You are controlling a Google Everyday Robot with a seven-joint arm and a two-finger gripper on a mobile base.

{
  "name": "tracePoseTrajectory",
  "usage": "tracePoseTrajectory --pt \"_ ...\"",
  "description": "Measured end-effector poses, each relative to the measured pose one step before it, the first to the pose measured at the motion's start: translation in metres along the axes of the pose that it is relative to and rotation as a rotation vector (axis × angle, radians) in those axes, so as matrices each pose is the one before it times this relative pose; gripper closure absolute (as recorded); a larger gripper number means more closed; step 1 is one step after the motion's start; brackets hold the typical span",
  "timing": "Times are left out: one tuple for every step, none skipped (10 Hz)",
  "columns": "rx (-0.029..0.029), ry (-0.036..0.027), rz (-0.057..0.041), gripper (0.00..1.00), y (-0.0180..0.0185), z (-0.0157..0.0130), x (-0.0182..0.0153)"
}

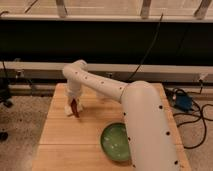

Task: Place the pepper on the white sponge

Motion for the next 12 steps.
tracePoseTrajectory --pt "0.00513 0.00099 -0.00929 0.37 -0.00535 0.00133 0.003" --pt "-0.00051 0.00173 -0.00353 0.29 -0.00062 0.00036 0.0012" --pt "-0.00166 0.00537 -0.00023 0.22 0.00104 0.00031 0.00182" --pt "-0.00478 0.00601 -0.00022 0.2 0.00177 0.00048 0.00168" --pt "-0.00308 0.00474 -0.00012 0.2 0.00146 0.00033 0.00106" --pt "-0.00287 0.00521 0.00003 0.2 0.00136 -0.0008 0.00118" --pt "-0.00576 0.00529 -0.0027 0.2 0.00126 -0.00129 0.00065" --pt "-0.00213 0.00604 -0.00387 0.2 -0.00026 -0.00176 0.00036" --pt "0.00117 0.00795 -0.00511 0.2 -0.00167 -0.00309 0.00017" --pt "0.00399 0.01134 -0.00436 0.2 -0.00068 -0.00368 0.0" --pt "0.00466 0.01577 -0.00734 0.2 -0.0004 -0.00615 -0.00004" --pt "-0.00055 -0.00549 0.006 0.2 0.00133 -0.00134 0.00046"
